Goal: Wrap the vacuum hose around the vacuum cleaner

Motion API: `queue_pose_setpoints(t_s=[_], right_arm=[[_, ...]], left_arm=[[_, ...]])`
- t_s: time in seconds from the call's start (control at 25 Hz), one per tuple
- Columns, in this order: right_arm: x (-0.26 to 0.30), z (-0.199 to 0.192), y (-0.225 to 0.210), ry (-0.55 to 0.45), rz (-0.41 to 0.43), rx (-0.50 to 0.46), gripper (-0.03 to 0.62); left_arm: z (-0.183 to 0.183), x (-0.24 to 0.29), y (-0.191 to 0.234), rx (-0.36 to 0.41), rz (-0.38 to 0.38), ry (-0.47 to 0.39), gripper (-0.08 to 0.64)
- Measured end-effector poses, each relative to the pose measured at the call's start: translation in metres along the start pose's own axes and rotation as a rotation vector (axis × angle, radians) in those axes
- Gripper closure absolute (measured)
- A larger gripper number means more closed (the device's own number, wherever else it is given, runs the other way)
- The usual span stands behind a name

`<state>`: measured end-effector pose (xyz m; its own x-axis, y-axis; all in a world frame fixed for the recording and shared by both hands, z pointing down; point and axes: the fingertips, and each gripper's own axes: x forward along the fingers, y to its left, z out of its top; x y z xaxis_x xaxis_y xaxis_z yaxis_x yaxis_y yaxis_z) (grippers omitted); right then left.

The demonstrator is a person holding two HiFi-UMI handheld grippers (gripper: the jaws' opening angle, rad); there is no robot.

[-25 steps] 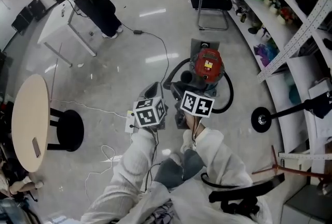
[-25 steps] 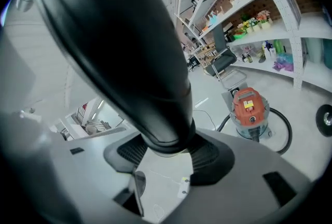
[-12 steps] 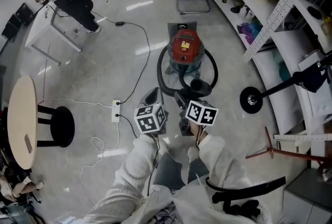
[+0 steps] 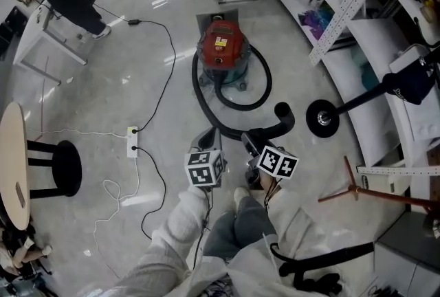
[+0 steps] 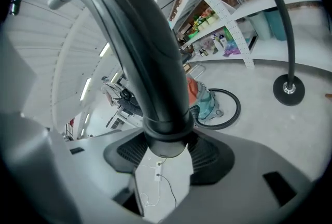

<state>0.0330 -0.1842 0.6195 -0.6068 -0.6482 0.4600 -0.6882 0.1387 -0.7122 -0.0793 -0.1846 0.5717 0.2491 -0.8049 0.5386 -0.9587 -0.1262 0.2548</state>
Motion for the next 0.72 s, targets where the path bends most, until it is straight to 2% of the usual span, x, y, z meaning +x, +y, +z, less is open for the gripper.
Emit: queue_pose_setpoints(t_s=[0.36,0.48,0.64,0.72], right_arm=[[0.063,-0.064,-0.142,0.006,0.03,0.031,0.341],[0.104,-0.077,-0.194,0.009,0.057,0.003,0.341],[0.157,-0.095,-0.27,0.02,0.065,-0.065,0.342],[0.18,-0.105,-0.311,0.02,0.067,-0.056,0.342]], left_arm=[[-0.126,0.09,0.023,0.082,-0.031,-0.043,0.557],[-0.171,0.144,0.041,0.105,-0.049,-0.073,0.558],[-0.22,0.232,0.072,0.105,-0.046,-0.154,0.557],[-0.238,0.274,0.086,0.099,-0.038,-0.18,0.557]])
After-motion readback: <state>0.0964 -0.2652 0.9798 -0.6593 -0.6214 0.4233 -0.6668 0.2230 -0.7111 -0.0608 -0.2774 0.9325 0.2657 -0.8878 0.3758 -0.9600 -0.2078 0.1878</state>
